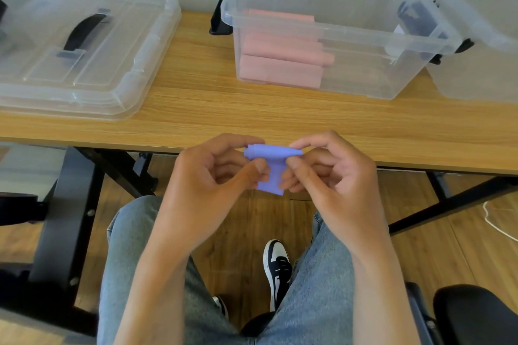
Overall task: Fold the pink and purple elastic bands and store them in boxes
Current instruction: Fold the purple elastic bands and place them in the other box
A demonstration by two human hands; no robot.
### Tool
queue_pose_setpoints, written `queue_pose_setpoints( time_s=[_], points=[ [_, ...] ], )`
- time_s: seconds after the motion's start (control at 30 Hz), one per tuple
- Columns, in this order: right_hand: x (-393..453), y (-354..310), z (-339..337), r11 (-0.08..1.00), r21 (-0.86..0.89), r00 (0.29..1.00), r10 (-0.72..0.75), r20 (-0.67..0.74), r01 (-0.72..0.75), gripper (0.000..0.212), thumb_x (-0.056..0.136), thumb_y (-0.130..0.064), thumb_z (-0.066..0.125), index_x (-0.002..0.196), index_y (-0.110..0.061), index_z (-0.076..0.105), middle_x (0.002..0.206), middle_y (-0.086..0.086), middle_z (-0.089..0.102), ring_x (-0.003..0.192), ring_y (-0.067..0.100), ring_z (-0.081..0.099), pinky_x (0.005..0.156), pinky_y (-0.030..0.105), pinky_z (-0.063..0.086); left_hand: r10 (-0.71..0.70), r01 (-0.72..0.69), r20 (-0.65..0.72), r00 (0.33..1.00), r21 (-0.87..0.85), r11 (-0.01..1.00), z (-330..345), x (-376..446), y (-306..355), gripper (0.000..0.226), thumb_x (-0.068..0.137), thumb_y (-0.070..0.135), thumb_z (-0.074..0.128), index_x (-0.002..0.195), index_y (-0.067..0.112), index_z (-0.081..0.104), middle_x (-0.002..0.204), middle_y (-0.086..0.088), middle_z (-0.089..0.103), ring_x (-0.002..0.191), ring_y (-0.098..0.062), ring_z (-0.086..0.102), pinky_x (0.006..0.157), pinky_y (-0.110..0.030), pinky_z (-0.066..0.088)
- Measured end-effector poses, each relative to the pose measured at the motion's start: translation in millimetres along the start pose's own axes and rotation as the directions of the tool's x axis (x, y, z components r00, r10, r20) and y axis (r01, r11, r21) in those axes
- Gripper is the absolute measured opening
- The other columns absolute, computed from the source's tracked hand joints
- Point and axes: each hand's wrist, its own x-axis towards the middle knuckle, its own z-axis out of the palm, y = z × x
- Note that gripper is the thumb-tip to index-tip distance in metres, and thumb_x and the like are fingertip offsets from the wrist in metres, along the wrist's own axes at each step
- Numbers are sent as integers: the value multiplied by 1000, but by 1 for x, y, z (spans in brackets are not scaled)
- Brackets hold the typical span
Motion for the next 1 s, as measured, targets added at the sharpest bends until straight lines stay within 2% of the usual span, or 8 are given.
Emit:
queue_pose_setpoints(
  time_s=[0.1, 0.27, 0.4, 0.57, 0.67, 0.77, 0.87, 1.0],
  points=[
    [0, -1, 1, 999, 47, 1000, 9, -19, -8, 18, 90, -4, 77, 107, -12, 73, 93, 1, 80, 85, 21, 79, 74, 41, 65, 29, -29, -6, 1000, -1, 1000, 0, 1, -2, 25, 89, 11, 75, 113, 19, 72, 89, -2, 80, 87, -20, 78, 86, -42, 63],
    [1, 0, 2, 998, 69, 999, -5, -48, 8, 9, 93, -6, 73, 102, -8, 74, 93, 3, 80, 85, 21, 79, 75, 45, 65, 29, -28, 10, 1000, -61, 998, 0, 0, -1, 25, 87, 16, 77, 112, 20, 72, 99, -2, 80, 93, -24, 77, 91, -40, 61],
    [2, 0, 1, 999, 32, 998, 5, -57, -3, 37, 90, -1, 76, 121, -21, 71, 96, -4, 81, 86, 16, 79, 79, 35, 64, 49, -49, -22, 999, -13, 999, 1, 1, -3, 20, 87, 23, 76, 107, 26, 73, 94, 0, 80, 90, -24, 77, 91, -54, 60],
    [3, 5, -3, 998, -57, 998, -7, -55, 4, 31, 87, 0, 78, 111, -19, 78, 97, -8, 81, 81, 10, 78, 72, 24, 62, 46, -45, -24, 999, 34, 998, -1, 4, -6, 33, 83, 10, 81, 111, 26, 74, 100, 8, 79, 95, -12, 76, 86, -25, 60],
    [3, 8, -4, 990, -138, 998, -38, -40, 32, 27, 88, -1, 78, 104, -22, 79, 92, -8, 80, 77, 13, 77, 69, 29, 63, 48, -48, 5, 999, 109, 993, -1, 3, -7, 31, 83, 8, 82, 107, 26, 76, 101, 13, 79, 96, -6, 75, 86, -21, 58],
    [5, 10, -3, 971, -214, 994, -108, -15, 103, 20, 89, -4, 78, 102, -18, 80, 104, -6, 71, 89, 19, 73, 62, 40, 59, 72, -76, 24, 997, 267, 961, -1, 3, -6, 27, 87, 17, 80, 108, 34, 75, 100, 20, 76, 95, -2, 73, 85, -17, 56],
    [8, 11, -5, 951, -282, 990, -138, -16, 128, 18, 88, -9, 81, 99, -23, 79, 109, -4, 60, 91, 21, 65, 60, 39, 51, 105, -127, 79, 991, 380, 916, 0, 6, -9, 27, 92, 24, 73, 115, 38, 74, 104, 20, 66, 103, -10, 66, 86, -24, 54],
    [6, 9, -6, 961, -256, 995, -96, 42, 103, 20, 91, -7, 75, 101, -25, 74, 103, -14, 69, 93, 16, 69, 65, 42, 53, 102, -141, 111, 989, 441, 886, -2, 7, -10, 24, 93, 36, 66, 116, 43, 69, 117, 26, 50, 117, -11, 54, 95, -20, 45]
  ],
)
